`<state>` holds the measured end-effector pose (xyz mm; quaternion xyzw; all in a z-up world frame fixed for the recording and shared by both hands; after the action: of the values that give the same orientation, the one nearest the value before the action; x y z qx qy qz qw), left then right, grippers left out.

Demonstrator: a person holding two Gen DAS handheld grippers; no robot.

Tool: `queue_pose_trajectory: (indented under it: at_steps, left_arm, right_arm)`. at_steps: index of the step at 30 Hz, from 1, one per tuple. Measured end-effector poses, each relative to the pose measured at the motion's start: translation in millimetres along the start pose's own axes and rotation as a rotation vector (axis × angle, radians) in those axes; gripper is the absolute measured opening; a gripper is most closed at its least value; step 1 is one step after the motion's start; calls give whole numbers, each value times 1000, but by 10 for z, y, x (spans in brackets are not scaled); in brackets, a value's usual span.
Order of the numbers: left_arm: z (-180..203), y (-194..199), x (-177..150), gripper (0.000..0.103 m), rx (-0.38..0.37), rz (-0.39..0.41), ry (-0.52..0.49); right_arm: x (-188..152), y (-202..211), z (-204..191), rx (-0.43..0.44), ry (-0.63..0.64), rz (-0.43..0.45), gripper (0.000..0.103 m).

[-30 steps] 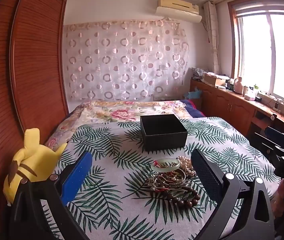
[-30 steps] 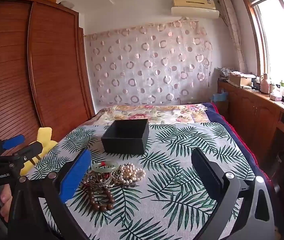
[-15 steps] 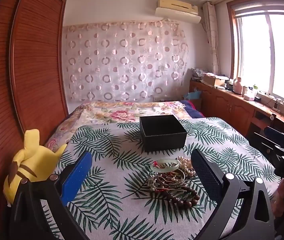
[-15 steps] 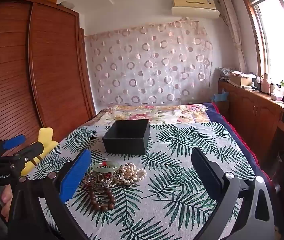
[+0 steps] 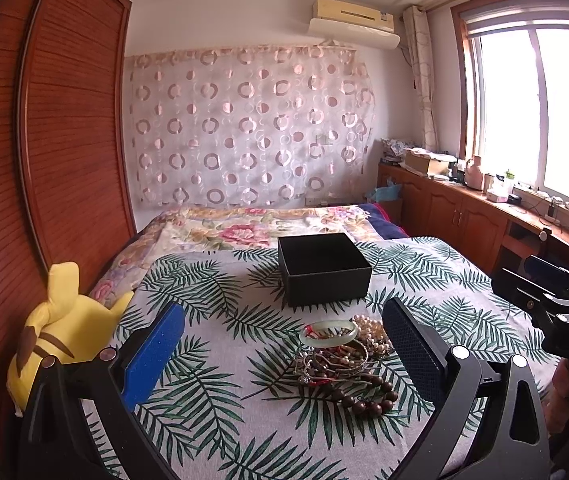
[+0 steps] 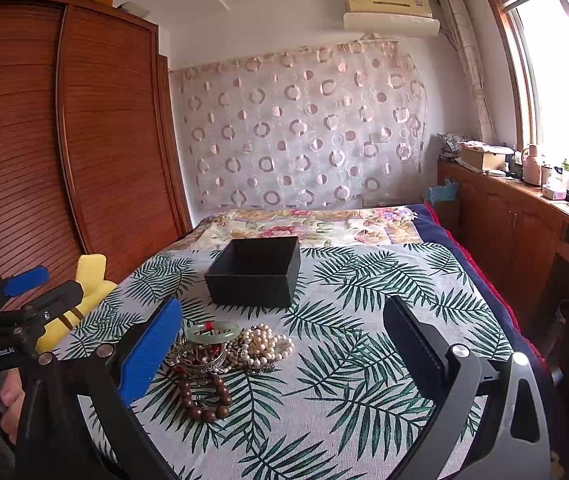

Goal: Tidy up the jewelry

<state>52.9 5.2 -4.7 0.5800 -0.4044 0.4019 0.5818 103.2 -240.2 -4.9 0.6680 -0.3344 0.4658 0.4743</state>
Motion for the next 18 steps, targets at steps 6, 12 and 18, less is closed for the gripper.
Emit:
queue_pose_trajectory:
  at_steps: [6,12,18]
  left_arm:
    - [43,-4,-27,96,0,3,-2]
    - [89,56,12,96,-5,13,-6]
    - [92,47,35,96,-5,17,-9]
  right_arm:
    - [2,2,8,2,-1,0,101]
    - [6,8,5,2,-1,0,101]
    - [-2,-15,-10,2,-2,1,101]
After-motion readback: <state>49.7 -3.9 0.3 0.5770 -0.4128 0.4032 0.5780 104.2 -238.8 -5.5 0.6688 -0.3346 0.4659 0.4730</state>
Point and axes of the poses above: each gripper's, at about its wrist camera, not at the fingertips, and y roughly against the way its jaws point, z to its right, x to its top, the point moved 6 cm from there along -y, roughly the way its jaws point, and after that the axes turned 3 degrees about z, right-handed, at the moved point
